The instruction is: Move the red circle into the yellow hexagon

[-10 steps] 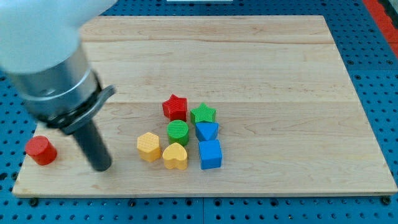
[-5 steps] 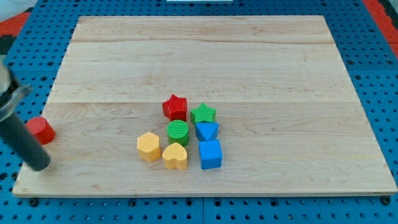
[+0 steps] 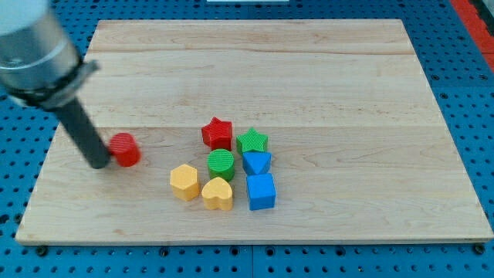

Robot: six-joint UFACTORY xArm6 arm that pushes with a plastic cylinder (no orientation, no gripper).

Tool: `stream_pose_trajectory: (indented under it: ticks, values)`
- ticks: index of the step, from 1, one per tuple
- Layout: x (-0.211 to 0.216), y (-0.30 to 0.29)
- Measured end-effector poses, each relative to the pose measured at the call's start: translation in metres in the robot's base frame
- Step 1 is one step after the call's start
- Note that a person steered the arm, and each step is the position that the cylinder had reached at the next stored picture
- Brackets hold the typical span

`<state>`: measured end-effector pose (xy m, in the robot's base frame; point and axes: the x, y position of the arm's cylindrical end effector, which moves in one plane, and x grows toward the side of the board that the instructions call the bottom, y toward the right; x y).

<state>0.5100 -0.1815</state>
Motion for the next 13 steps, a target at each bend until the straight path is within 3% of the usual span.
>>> stream_pose_trajectory:
  ticks: [1, 2, 4, 5, 6, 7, 10, 11, 13]
  values:
    - [-0.017, -0.005]
    - [-0.052, -0.051]
    - [0.002, 0.035]
    - [-0.005, 0.056]
    - [-0.044, 0.035]
    - [-0.052, 0.075]
    - [-0.034, 0.103]
    - [-0.063, 0.128]
    - [-0.035, 0.15]
